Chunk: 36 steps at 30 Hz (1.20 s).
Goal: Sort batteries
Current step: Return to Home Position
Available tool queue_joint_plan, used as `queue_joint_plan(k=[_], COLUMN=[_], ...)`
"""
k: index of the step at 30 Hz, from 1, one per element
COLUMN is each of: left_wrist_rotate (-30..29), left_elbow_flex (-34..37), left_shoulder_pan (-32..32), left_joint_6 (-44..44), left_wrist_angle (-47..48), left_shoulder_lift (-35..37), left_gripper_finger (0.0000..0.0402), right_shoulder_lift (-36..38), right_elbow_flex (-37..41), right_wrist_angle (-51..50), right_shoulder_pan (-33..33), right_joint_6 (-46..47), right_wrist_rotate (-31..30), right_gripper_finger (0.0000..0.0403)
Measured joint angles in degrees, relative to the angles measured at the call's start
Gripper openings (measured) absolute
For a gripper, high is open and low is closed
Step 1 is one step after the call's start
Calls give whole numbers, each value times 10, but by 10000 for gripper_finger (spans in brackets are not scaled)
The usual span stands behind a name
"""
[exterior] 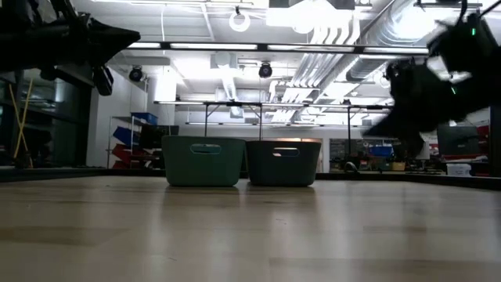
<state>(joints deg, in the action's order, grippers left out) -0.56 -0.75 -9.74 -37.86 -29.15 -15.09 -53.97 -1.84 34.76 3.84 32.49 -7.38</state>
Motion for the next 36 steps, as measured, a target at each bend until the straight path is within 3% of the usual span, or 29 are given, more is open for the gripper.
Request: queue_joint_plan(k=[6, 9, 13, 24, 29, 36], left_wrist_rotate=[-1, -1, -2, -1, -1, -1], left_elbow_flex=[0, 0, 0, 1, 1, 1], left_shoulder_pan=[0, 0, -5, 12, 21, 21], left_joint_6=[0, 0, 0, 0, 0, 0], left_wrist_angle=[27, 77, 133, 135, 139, 154], left_shoulder_lift=[26, 84, 151, 149, 149, 149], left_gripper_finger=[0, 0, 0, 0, 0, 0], right_shoulder_lift=[0, 63, 173, 532, 540, 538], right_elbow_flex=[9, 12, 12, 13, 13, 13], right_wrist_angle=[-217, -322, -316, -333, -250, -266], right_shoulder_pan=[3, 0, -3, -2, -4, -5], right_joint_6=[0, -1, 0, 10, 10, 11], right_wrist_rotate=[1, 2, 35, 35, 32, 34], right_gripper_finger=[0, 0, 0, 0, 0, 0])
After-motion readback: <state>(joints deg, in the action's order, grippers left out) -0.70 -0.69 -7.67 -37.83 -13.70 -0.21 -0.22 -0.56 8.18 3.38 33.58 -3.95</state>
